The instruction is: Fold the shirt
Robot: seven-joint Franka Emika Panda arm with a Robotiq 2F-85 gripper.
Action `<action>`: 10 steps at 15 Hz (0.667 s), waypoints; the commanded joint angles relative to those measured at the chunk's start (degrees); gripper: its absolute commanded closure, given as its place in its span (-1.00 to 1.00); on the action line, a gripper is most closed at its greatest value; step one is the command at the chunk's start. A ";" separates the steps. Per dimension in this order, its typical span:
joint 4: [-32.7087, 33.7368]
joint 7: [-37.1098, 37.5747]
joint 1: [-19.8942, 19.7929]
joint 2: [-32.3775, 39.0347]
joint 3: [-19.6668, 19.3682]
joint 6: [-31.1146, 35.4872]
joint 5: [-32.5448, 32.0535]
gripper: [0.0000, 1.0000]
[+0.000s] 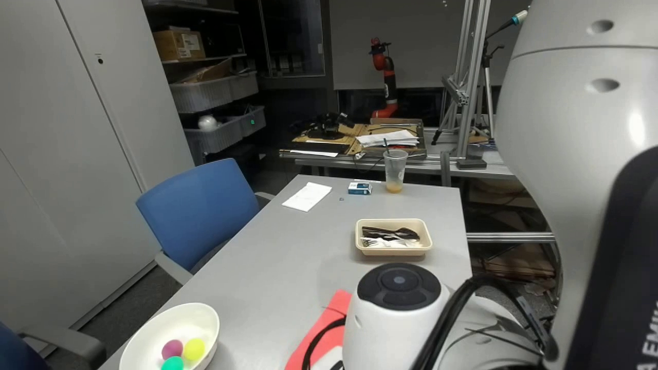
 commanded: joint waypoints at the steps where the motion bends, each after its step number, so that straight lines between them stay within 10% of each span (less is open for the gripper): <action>1: -1.46 -4.48 -13.90 -4.14 13.03 -3.53 4.78 1.00; 5: -3.22 -6.80 -24.24 -9.52 20.96 -6.35 9.91 1.00; 10: -10.35 -4.45 -25.08 -18.81 16.88 -8.04 14.81 1.00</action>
